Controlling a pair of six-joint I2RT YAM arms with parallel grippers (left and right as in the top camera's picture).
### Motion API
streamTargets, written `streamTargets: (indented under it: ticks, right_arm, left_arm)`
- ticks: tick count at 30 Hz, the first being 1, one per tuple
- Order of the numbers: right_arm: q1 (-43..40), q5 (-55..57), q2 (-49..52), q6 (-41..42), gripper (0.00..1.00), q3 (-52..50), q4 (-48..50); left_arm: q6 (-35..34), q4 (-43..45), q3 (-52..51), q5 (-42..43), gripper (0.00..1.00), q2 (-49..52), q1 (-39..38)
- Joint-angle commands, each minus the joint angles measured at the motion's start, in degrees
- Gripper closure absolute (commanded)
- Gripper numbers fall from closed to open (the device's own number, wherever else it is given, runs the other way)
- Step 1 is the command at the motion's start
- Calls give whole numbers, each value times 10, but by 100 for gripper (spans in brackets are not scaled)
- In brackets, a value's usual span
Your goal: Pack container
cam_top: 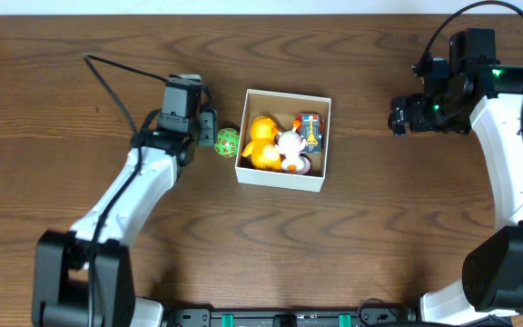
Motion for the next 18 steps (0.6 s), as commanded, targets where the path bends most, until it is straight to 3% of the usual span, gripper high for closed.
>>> streamTargets:
  ticks: [1,6,15,18]
  right_arm:
    - [0,0,-13,8,1,7,-1]
    - [0,0,-13,8,1,7,-1]
    - [0,0,-13,8,1,7,-1]
    - [0,0,-13,8,1,7,0]
  left_arm:
    - [-2,1,8,42,28,28,0]
    - [-2,1,8,43,26,39,0]
    - [-2,8,8,140,25,39,0]
    - [-2,4,8,145,30,40,0]
